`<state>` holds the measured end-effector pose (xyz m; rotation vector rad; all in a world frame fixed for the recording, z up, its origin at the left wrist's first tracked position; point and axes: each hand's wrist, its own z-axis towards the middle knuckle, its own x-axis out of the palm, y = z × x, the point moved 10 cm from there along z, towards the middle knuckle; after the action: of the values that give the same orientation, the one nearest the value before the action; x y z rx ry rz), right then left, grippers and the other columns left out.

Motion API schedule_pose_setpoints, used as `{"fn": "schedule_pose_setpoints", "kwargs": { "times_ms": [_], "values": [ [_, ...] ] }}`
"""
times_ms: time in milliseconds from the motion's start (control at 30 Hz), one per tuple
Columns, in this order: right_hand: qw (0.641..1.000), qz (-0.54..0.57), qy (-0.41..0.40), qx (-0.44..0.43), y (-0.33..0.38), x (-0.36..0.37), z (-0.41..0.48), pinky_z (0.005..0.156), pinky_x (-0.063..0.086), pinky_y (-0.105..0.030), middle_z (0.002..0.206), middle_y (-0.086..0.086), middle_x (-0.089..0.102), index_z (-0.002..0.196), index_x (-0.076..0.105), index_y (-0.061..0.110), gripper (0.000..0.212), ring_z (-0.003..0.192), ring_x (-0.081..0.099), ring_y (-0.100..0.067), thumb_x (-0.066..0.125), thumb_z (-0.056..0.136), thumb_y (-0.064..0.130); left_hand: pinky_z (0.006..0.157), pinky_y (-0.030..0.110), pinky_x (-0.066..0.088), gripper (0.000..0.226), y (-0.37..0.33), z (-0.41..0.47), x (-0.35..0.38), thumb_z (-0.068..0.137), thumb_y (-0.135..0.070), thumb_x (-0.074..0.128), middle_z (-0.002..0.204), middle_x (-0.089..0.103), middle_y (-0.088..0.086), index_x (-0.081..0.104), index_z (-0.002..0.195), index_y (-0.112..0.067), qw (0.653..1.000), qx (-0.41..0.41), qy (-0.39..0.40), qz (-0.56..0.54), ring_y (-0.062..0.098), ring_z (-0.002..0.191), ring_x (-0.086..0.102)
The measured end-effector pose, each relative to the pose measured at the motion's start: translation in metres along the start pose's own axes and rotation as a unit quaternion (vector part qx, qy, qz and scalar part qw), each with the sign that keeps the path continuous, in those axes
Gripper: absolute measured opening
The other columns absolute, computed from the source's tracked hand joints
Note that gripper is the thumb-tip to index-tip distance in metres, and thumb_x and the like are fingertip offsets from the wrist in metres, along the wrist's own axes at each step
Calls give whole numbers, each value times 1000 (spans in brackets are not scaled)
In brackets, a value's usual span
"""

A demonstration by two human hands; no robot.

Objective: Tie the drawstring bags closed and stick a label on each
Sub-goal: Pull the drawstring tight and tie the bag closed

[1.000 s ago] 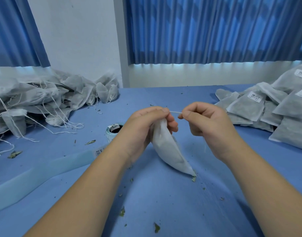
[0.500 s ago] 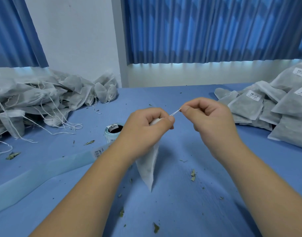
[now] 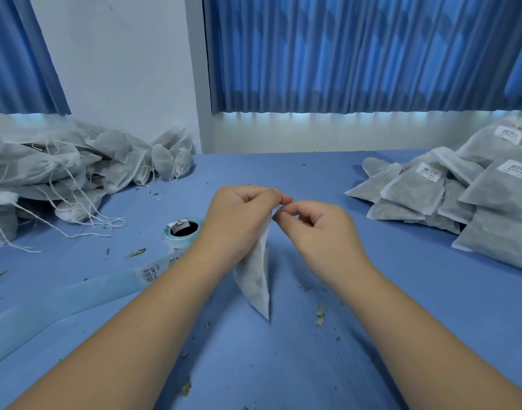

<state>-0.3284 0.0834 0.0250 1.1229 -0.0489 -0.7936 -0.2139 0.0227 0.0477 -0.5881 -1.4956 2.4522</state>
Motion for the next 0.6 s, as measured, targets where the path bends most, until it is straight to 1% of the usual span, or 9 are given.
{"fn": "schedule_pose_setpoints", "kwargs": {
  "times_ms": [67, 133, 167, 233, 400, 467, 500, 533, 600],
  "values": [
    [1000, -25, 3, -5, -1, -4, 2, 42, 22, -18, 43, 10, 34, 57, 60, 22, 32, 43, 27, -9, 63, 88, 19, 54, 5, 37, 40, -4, 4, 6, 88, -11, 58, 56, 64, -18, 70, 52, -24, 997, 22, 20, 71, -8, 58, 56],
    [997, -65, 21, -21, 1, -6, 3, 44, 24, -21, 46, 9, 33, 58, 57, 16, 29, 46, 29, -8, 60, 87, 17, 56, 17, 40, 29, -2, 9, 12, 87, -18, 58, 56, 61, -9, 73, 62, -20, 985, 28, 49, 165, 1, 57, 51],
    [996, -80, 34, -27, 2, -7, 3, 44, 25, -21, 46, 9, 34, 61, 59, 13, 24, 46, 31, -8, 59, 85, 16, 59, 22, 44, 29, 2, 10, 15, 86, -22, 58, 60, 63, -10, 72, 61, -26, 977, 26, 62, 204, 3, 59, 52],
    [993, -91, 63, -33, 2, -8, 3, 43, 28, -17, 45, 10, 37, 66, 64, 13, 18, 45, 34, -8, 58, 83, 15, 56, 15, 41, 37, 8, 9, 17, 86, -26, 57, 58, 60, -20, 67, 53, -39, 967, 21, 88, 238, -2, 60, 52],
    [989, -110, 87, -44, 1, -11, 1, 44, 29, -17, 46, 10, 36, 68, 68, 20, 14, 47, 34, -6, 61, 79, 24, 52, 4, 35, 37, 14, 0, 23, 89, -17, 60, 50, 56, -23, 68, 56, -32, 962, 17, 185, 198, -12, 53, 51],
    [989, -118, 76, -43, 1, -13, 2, 44, 30, -16, 46, 10, 34, 64, 67, 25, 14, 47, 33, -7, 62, 78, 26, 63, 17, 44, 25, 22, -1, 23, 87, -33, 62, 62, 65, -16, 75, 66, -31, 958, -7, 216, 188, -1, 60, 58],
    [990, -119, 67, -43, 2, -14, 2, 44, 31, -16, 45, 10, 33, 63, 65, 26, 16, 47, 33, -7, 64, 79, 26, 65, 29, 46, 23, 28, -1, 22, 81, -43, 60, 64, 63, -7, 76, 69, -32, 955, -22, 227, 188, 14, 62, 56],
    [990, -117, 60, -43, 3, -16, 3, 45, 31, -15, 44, 10, 33, 62, 64, 26, 19, 46, 33, -7, 65, 80, 26, 62, 34, 39, 25, 33, -2, 21, 75, -48, 58, 63, 56, 0, 76, 70, -31, 954, -37, 237, 178, 22, 60, 47],
    [991, -113, 53, -45, 4, -16, 3, 46, 30, -16, 43, 10, 31, 62, 63, 25, 22, 46, 32, -8, 67, 83, 28, 57, 30, 33, 27, 42, -4, 21, 69, -48, 61, 55, 47, -3, 73, 65, -23, 958, -82, 257, 97, 19, 55, 39]
  ]
}}
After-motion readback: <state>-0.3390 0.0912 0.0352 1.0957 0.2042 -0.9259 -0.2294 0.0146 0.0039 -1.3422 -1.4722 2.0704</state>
